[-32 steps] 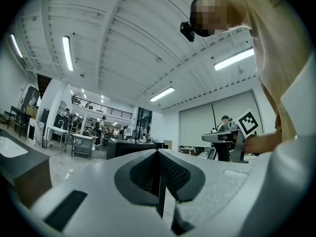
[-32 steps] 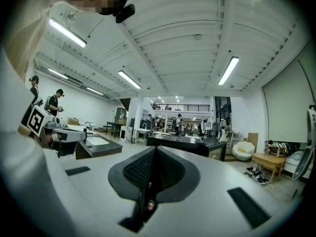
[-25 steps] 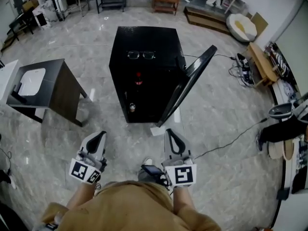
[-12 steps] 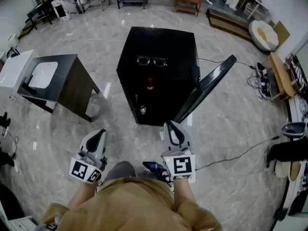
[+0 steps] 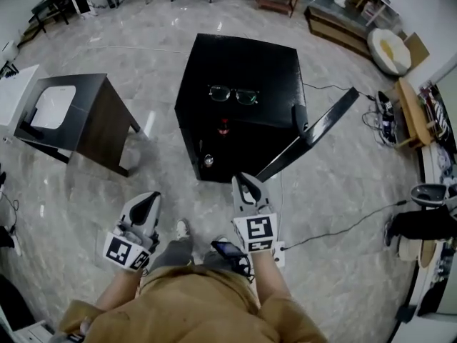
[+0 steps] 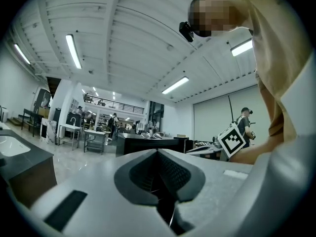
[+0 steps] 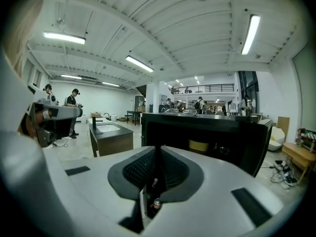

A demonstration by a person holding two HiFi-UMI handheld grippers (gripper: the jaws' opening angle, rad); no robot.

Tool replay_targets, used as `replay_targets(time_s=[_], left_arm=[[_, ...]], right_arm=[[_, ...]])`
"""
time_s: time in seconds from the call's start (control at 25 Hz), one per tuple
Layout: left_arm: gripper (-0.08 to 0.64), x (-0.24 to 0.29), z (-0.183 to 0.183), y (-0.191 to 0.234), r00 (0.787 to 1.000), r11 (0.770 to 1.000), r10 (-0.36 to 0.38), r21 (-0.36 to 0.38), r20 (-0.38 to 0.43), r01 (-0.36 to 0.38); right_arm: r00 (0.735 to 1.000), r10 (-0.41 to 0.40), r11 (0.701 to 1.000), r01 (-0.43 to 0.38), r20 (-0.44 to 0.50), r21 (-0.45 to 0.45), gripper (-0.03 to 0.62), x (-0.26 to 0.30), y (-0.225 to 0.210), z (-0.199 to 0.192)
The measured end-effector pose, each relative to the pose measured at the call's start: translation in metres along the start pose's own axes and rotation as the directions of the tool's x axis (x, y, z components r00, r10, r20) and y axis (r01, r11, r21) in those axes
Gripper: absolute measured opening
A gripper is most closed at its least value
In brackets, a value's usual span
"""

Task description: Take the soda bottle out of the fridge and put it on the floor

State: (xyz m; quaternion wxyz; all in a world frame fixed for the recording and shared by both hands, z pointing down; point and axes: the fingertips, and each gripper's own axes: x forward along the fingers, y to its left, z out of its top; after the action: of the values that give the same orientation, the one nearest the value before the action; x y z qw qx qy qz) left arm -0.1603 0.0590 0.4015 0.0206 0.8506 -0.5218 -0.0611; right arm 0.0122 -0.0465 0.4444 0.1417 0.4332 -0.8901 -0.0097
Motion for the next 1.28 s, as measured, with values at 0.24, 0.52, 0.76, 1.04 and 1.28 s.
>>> replay_targets(time_s=[0.24,0.52,0.76,1.04,1.28], left_arm=[[0.002,0.015,-0.039,0.029,0.997,0.997,-0.038,-0.066,-0.060,0.034],[0.002,0.044,-0.084,0.062,0.994,0.992,-0.060,-0.120,-0.089,0.049],[0.002,0.067,-0.120,0.077,0.991,0.987,-0.084,-0.147,-0.103,0.068],[0.002,0.082,-0.161,0.085,0.989,0.981,-0.086,-0.182,-0.123,0.062],[0.002,0.086,-0.183,0.094,0.987,0.978,-0.079,-0.203,-0.143,0.049]], right_arm=[[0.999,-0.027,1.000,0.027,-0.041,0.005,0.101,0.082,-0.017,-0.029],[0.995,-0.070,0.997,0.067,-0.069,-0.032,0.124,0.163,-0.040,-0.060],[0.993,-0.084,0.996,0.084,-0.078,-0.005,0.180,0.218,-0.060,-0.097],[0.993,-0.093,0.996,0.093,-0.071,-0.003,0.259,0.268,-0.076,-0.116],[0.995,-0.066,0.997,0.068,-0.076,0.029,0.300,0.297,-0.086,-0.130]])
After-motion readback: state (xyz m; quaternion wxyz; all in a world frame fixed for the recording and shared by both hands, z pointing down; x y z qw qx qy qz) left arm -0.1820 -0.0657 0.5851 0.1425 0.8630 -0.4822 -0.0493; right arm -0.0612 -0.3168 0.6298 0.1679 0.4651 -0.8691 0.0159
